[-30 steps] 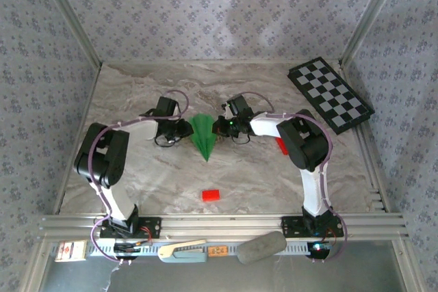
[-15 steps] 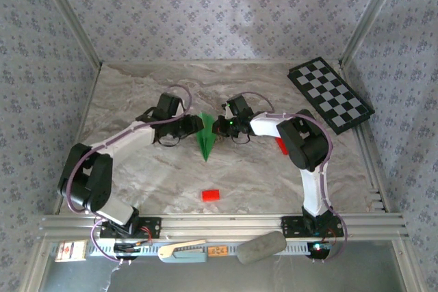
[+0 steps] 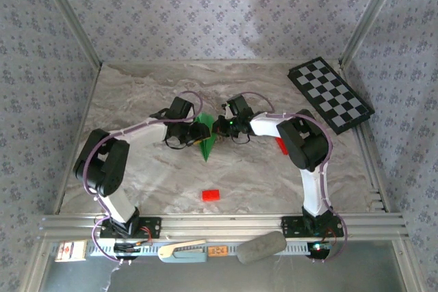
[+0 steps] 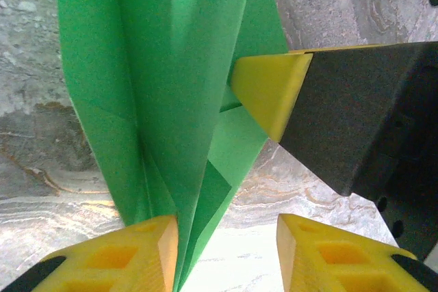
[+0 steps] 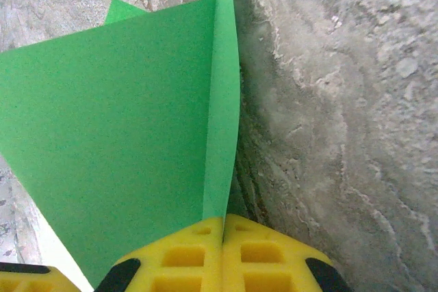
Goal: Fold a paper plane with a square sheet of paper (pick it up from the middle)
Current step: Move the paper plane to the top-center of the table.
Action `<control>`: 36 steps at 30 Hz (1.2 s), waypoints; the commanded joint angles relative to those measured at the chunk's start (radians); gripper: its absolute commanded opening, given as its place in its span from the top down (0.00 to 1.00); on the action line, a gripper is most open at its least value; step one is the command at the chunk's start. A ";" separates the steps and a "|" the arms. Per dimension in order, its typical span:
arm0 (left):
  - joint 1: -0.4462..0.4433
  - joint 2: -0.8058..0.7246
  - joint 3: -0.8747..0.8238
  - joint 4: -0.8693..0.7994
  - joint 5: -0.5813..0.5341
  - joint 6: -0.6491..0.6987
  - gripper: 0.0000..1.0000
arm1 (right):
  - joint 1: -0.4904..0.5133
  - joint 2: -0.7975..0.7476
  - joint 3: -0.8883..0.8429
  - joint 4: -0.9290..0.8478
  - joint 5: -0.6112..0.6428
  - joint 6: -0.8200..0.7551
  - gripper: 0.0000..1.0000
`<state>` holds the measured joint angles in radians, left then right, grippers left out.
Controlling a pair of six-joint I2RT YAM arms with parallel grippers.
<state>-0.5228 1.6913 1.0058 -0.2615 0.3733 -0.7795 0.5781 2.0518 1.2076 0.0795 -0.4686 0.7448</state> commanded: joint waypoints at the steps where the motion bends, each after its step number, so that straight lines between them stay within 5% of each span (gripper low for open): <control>1: -0.011 0.028 0.028 -0.033 -0.003 0.000 0.56 | 0.001 -0.012 0.006 -0.007 -0.019 0.008 0.96; 14: -0.061 0.082 0.082 -0.119 -0.111 0.060 0.56 | 0.001 -0.004 0.013 -0.014 -0.024 0.010 0.96; 36: -0.117 0.160 0.195 -0.253 -0.258 0.132 0.70 | 0.003 0.001 0.021 -0.025 -0.030 0.011 0.95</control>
<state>-0.6292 1.8351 1.1721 -0.4725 0.1371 -0.6697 0.5781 2.0518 1.2079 0.0788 -0.4812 0.7452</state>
